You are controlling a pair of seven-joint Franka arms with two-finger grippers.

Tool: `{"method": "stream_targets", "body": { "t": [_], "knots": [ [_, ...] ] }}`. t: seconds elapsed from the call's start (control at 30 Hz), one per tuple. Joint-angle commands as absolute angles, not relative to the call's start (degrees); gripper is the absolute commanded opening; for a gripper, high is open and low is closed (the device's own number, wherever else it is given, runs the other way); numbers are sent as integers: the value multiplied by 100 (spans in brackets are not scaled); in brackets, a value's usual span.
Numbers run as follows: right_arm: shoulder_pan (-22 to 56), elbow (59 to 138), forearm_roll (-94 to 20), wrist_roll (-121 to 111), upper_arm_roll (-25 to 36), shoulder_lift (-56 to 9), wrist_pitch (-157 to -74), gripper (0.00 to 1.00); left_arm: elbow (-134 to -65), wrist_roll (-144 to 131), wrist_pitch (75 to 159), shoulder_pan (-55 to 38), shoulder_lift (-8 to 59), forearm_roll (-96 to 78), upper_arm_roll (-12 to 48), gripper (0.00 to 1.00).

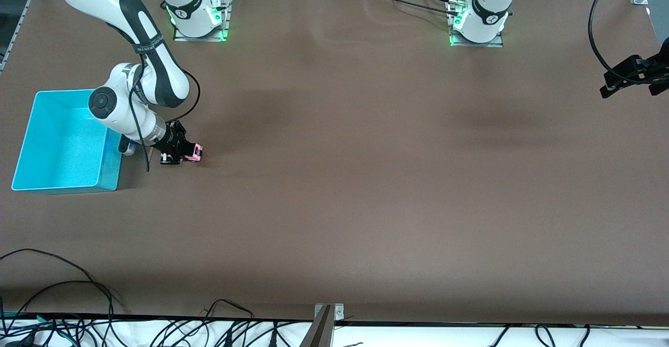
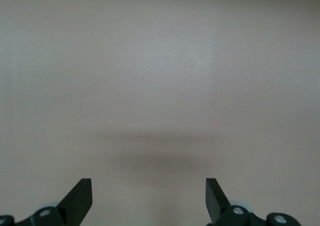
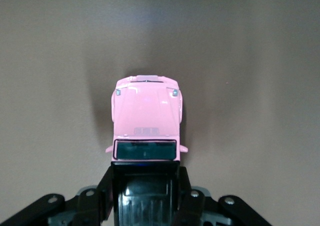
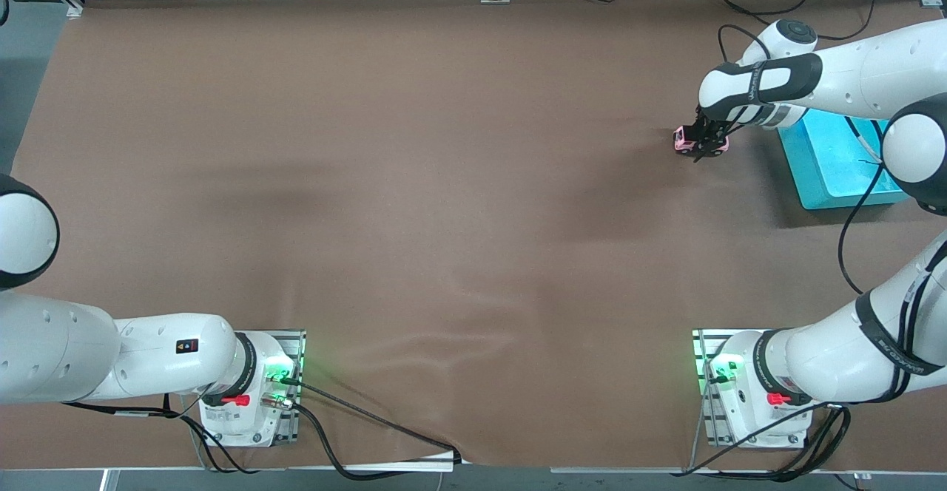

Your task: Wind and store pink jeep toy

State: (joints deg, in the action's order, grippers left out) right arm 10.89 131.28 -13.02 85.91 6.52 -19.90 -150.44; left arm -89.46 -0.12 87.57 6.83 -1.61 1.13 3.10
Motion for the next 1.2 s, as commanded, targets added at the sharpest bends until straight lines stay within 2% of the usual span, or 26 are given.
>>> {"method": "stream_targets", "body": {
  "t": [0.0,0.2,0.37,0.5,0.87,1.0,1.17],
  "knots": [
    [1134,13114,-1397,8640,659,-1661,-14907,12,-9290,123,8754,738,-475,62,387,100],
    [1072,12385,-1380,8587,747,-1573,-13608,12,-9395,123,8754,747,-554,62,387,100],
    [1063,11480,-1336,8377,1203,-1643,-12307,13,-9387,123,8754,738,-545,62,387,100],
    [1011,11031,-1301,8034,1511,-1723,-11656,14,-9299,114,8675,686,-501,70,378,100],
    [985,10486,-1107,6725,2601,-1758,-11197,14,-9290,105,8648,343,-457,123,88,100],
    [783,10257,-1081,6198,2908,-1986,-11188,14,-9290,105,8648,317,-457,123,88,100],
    [378,10134,-1090,5705,2936,-2311,-11224,15,-9290,105,8648,185,-457,123,-43,100]
  ]
}}
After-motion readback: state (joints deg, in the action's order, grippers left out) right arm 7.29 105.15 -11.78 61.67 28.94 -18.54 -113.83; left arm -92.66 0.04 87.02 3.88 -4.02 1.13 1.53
